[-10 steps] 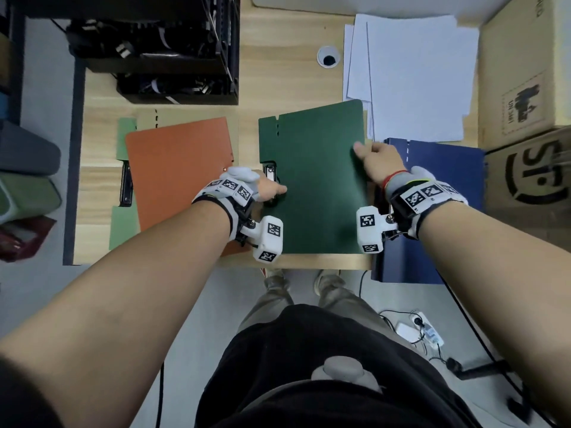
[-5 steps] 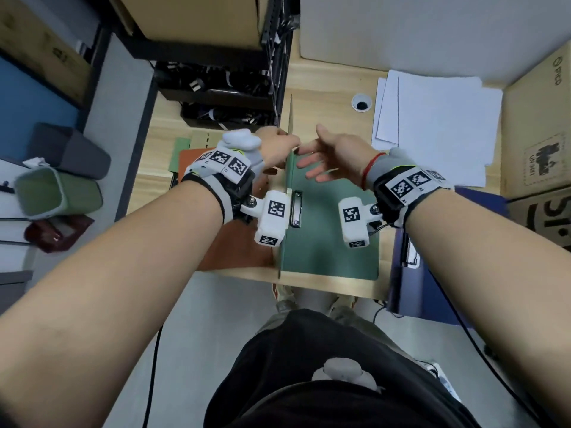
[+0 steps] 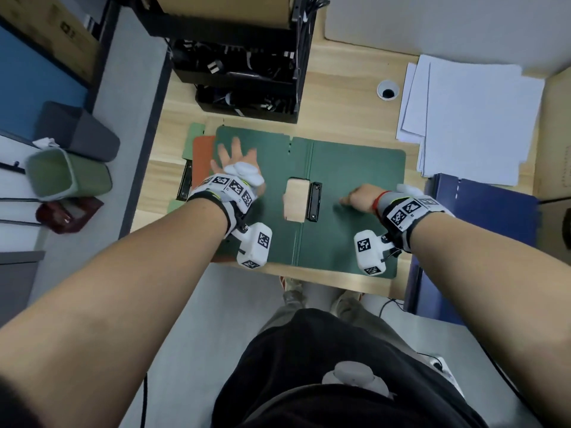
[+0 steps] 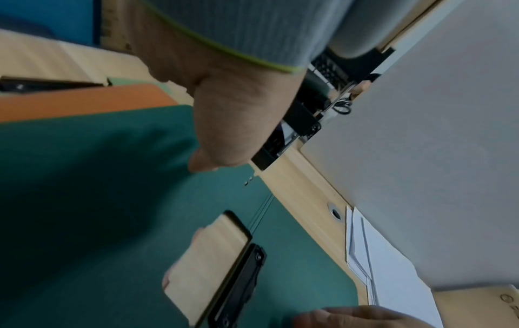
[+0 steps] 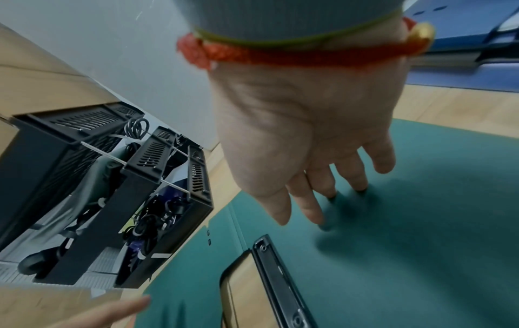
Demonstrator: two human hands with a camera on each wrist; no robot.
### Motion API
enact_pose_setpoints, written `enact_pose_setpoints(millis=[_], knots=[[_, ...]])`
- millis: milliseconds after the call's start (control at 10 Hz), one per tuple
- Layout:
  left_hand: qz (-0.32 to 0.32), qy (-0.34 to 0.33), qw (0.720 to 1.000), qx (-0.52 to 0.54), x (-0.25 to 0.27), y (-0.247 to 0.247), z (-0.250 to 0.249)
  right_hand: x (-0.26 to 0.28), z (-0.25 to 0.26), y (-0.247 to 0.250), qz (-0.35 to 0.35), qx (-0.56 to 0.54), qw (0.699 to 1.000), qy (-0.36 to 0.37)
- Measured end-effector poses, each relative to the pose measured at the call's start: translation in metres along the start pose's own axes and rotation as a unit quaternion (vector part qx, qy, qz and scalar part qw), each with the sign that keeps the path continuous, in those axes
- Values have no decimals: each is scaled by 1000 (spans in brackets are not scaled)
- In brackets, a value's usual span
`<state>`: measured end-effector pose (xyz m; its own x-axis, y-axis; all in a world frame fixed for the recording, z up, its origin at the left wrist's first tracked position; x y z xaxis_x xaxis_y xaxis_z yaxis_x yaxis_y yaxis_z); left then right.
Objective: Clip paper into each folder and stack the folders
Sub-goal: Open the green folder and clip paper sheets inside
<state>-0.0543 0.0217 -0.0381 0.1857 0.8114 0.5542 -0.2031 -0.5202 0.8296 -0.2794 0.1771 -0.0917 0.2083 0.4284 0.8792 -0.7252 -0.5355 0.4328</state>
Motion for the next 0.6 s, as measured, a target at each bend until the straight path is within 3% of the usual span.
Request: enact_pose_setpoints(millis=[200,300,500,600], knots=[[140,-64,988,10,-5,-42,-47,-2,-18,14,-2,-53,999,13],[141,-65,988,23,-9,-36,-79,-1,-32,40,-23,-92,995,19],[110,-135,983,59,-14,-16,-168,-1,-98,125,-196,-184,962,-39],[161,-155,972,78,-18,-19,-210,2,-131,152,-246,-171,950,-86]])
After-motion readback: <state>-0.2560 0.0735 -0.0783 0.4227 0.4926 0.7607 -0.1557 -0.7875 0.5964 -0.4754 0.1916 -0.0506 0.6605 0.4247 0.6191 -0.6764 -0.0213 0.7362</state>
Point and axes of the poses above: each hand's wrist, its own x-axis away from the middle knuckle, its own y-axis out of the back of the hand, z = x × y, the point moved 6 cm from there along -x, towards the middle knuckle, and after that the axes turned 1 degree about z, right-handed, at the moved point
